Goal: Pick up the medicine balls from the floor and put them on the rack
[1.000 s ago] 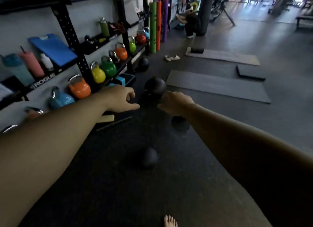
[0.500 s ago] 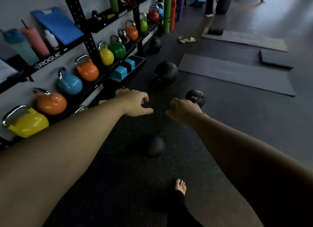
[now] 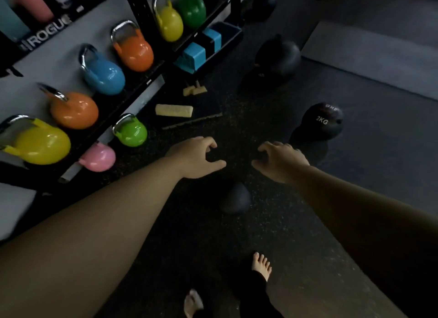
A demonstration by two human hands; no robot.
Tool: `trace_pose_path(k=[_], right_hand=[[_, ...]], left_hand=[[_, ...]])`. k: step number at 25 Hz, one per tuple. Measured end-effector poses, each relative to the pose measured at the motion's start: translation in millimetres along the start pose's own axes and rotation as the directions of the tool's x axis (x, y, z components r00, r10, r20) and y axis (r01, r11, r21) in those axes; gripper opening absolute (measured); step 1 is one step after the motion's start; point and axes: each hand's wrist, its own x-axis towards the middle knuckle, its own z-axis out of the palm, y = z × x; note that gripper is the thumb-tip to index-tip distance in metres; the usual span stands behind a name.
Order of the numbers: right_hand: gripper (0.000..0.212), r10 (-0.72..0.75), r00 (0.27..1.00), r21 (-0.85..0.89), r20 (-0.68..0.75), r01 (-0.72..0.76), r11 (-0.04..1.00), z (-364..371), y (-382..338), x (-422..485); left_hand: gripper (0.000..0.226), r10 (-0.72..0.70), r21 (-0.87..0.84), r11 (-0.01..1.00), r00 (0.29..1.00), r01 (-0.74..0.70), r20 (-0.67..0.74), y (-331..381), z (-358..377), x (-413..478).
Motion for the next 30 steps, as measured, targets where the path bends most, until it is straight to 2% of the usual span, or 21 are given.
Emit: trace_pose_path(k=[4,13,17,20,23,26,29,30], right_hand=[[0.065,0.010,0.997,0.001,0.083,-0.010,1.000,72.9,21.5,83.0],[0.068,0.124,0.948,0.025,0.292,-0.137,0.990,346.2,82.5,244.1],[0.084,0.223,0.935,0.121,0.275,-0.264,0.957,439.4,103.2,291.4],[0.098,0.266,0.926,0.186,0.268,-0.321,0.929,488.3,114.1,310.1],[0.109,0.251,0.934,0.258,0.252,-0.316,0.913,513.8,122.3,318.6],[0.112,0.224,0.945,0.334,0.239,-0.296,0.895,520.0,126.9,321.6],[0.111,0.206,0.942,0.422,0.264,-0.304,0.854,525.1,127.7,323.9],[0.113,0.218,0.940,0.476,0.262,-0.322,0.818,527.4,125.8,323.6]], left_hand=[[0.065,-0.068,0.008,0.998,0.997,0.068,0.042,-61.6,56.4,89.1],[0.073,-0.145,-0.167,0.969,0.967,0.181,0.209,-164.0,336.3,280.1],[0.091,-0.221,-0.276,0.918,0.946,0.283,0.235,-198.6,428.4,337.8],[0.108,-0.263,-0.401,0.848,0.932,0.346,0.247,-211.3,480.4,362.7],[0.112,-0.283,-0.531,0.754,0.921,0.387,0.268,-211.6,512.1,376.2],[0.112,-0.290,-0.608,0.679,0.911,0.412,0.294,-209.0,520.6,384.3],[0.131,-0.295,-0.675,0.546,0.868,0.496,0.400,-209.7,519.4,387.6],[0.132,-0.303,-0.694,0.496,0.853,0.521,0.425,-209.7,518.6,386.9]])
